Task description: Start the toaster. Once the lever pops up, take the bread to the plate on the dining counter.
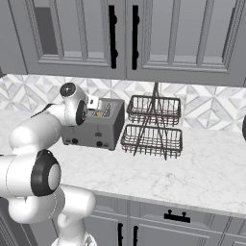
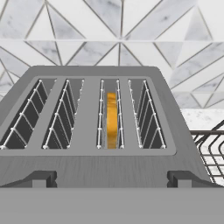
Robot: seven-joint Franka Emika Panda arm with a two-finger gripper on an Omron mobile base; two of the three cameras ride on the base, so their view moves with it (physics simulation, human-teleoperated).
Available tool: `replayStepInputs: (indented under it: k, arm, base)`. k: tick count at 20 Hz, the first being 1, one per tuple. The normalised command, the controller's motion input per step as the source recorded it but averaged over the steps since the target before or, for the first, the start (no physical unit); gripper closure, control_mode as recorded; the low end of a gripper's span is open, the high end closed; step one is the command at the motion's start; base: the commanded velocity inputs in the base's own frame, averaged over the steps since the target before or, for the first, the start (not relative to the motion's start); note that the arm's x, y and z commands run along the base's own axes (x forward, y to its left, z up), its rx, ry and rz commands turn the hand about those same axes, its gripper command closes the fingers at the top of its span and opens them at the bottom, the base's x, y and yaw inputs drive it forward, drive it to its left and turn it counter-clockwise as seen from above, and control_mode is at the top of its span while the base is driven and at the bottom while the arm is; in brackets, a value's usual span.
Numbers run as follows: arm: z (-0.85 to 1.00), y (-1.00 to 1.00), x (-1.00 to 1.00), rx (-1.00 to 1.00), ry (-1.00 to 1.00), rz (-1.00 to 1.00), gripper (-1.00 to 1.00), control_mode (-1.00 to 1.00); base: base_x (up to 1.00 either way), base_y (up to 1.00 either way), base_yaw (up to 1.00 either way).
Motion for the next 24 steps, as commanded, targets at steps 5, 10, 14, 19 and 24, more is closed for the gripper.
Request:
replayStepInputs:
  k: [5,10,14,19,24]
  arm:
    - [0.00,0.00,0.00,0.00,0.00,0.00,-1.00,-1.00]
    - [0.00,0.00,0.00,0.00,0.00,0.00,-1.00,-1.00]
    - [0.00,0.00,0.00,0.00,0.00,0.00,-1.00,-1.00]
    - [0.00,0.00,0.00,0.00,0.00,0.00,-1.00,-1.00]
    - [0.00,0.00,0.00,0.00,0.00,0.00,-1.00,-1.00]
  base:
    - [0.00,0.00,0.00]
    - [0.00,0.00,0.00]
    - [0.00,0.00,0.00]
    - [0.00,0.00,0.00]
    - [0.00,0.00,0.00]
